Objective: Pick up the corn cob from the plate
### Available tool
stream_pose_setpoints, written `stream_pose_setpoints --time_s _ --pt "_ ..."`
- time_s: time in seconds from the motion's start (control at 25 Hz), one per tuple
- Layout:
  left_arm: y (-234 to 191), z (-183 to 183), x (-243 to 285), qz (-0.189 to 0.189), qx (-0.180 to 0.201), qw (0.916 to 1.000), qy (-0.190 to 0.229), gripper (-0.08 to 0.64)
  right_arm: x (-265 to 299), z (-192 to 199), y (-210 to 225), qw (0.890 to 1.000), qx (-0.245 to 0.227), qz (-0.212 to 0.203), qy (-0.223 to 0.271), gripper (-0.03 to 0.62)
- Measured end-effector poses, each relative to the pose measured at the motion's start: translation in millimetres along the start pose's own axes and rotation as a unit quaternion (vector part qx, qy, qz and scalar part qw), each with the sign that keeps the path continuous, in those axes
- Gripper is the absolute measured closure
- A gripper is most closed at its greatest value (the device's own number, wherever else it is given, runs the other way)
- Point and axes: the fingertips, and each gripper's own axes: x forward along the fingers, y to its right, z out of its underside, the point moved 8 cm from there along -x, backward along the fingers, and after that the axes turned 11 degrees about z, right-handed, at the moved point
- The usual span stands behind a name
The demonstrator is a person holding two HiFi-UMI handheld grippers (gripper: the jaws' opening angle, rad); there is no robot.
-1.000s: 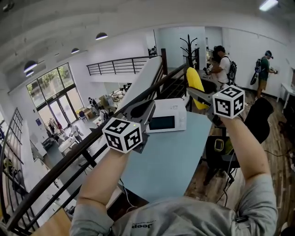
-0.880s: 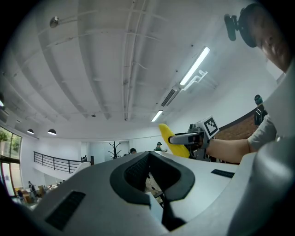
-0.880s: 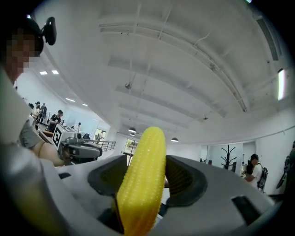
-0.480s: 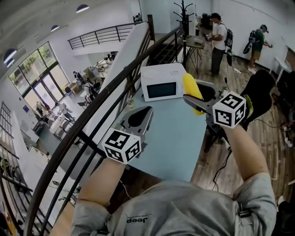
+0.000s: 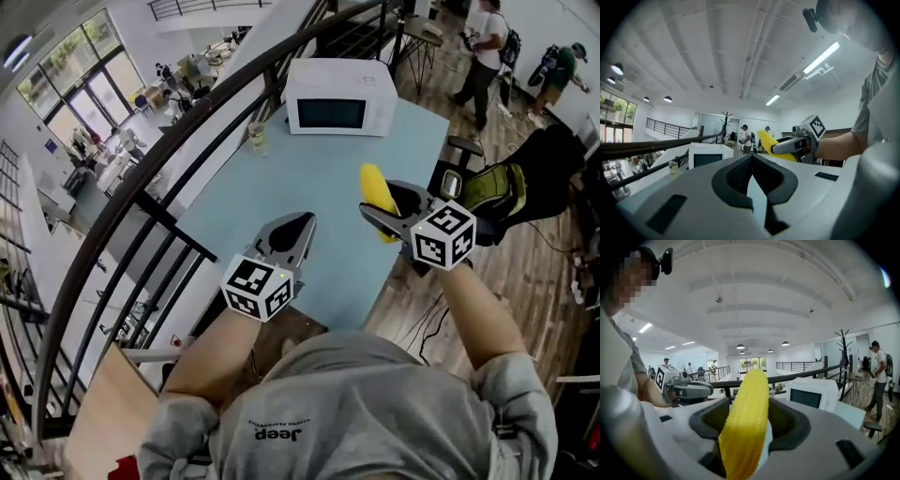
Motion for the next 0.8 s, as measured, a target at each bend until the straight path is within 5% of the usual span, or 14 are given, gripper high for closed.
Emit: stream_pose_setpoints --time_s 0.24,0.52,0.8 --pt "-2 92 19 -0.026 -0.071 0.9957 -0.054 0.542 25 98 7 0.994 0.046 -0.015 -0.094 0.325" --pt "-6 189 13 -0.032 -0.139 0.9830 -0.115 0.542 44 207 -4 0.976 0.091 -0.007 -0.200 0.324" --pt "1 246 -3 -0.032 -0.170 0.9684 -0.180 0.543 40 267 -31 0.959 0.118 -0.024 -0.255 0.324"
